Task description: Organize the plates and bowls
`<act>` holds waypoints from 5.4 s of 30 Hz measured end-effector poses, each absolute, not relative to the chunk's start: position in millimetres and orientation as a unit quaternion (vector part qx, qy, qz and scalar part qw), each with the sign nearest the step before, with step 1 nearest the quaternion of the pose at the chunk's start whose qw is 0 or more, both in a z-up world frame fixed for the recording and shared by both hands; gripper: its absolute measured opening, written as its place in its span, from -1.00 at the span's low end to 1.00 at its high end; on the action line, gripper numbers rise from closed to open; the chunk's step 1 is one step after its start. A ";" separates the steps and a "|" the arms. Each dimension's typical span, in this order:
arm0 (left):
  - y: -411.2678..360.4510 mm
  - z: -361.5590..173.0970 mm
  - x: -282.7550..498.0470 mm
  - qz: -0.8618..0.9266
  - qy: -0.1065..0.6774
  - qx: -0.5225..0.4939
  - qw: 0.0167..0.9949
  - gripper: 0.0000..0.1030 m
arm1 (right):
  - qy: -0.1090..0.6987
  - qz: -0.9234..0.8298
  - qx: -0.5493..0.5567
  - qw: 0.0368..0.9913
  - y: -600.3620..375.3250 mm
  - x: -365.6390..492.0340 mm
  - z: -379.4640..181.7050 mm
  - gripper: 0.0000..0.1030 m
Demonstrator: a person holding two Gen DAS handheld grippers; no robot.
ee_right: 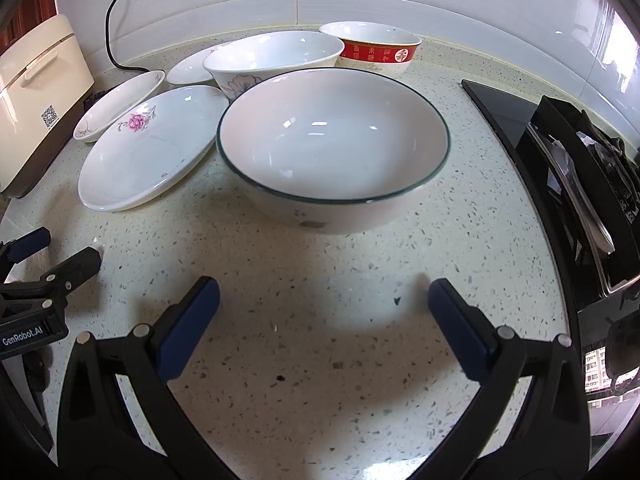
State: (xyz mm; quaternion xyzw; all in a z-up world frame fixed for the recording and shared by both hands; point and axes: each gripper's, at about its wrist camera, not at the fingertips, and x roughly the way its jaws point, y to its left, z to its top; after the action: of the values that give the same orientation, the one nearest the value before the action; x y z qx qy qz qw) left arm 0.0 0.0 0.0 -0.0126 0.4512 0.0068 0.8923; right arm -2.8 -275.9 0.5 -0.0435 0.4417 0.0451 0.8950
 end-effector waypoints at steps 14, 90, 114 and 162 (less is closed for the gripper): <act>0.0 0.0 0.0 0.007 0.451 -0.013 0.892 1.00 | 0.442 0.045 -0.043 0.895 -275.9 -2.7 0.5 1.00; 0.1 0.1 -0.5 0.006 0.451 -0.012 0.892 1.00 | 0.443 0.035 -0.037 0.895 -275.6 -2.9 2.1 1.00; 80.1 13.0 58.4 -0.087 0.469 -0.227 0.849 1.00 | 0.427 0.119 0.138 0.886 -263.1 7.8 15.1 1.00; 82.3 25.2 -18.1 -0.018 0.366 -0.159 0.917 -0.58 | 0.329 0.200 0.078 0.920 -186.0 -34.7 31.5 -0.56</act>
State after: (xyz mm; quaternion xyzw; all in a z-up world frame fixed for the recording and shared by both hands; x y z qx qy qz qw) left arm -18.1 82.3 25.2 -0.1592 0.3657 -0.0175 0.9169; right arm -34.7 -186.0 31.5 0.0777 0.3295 0.1997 0.9195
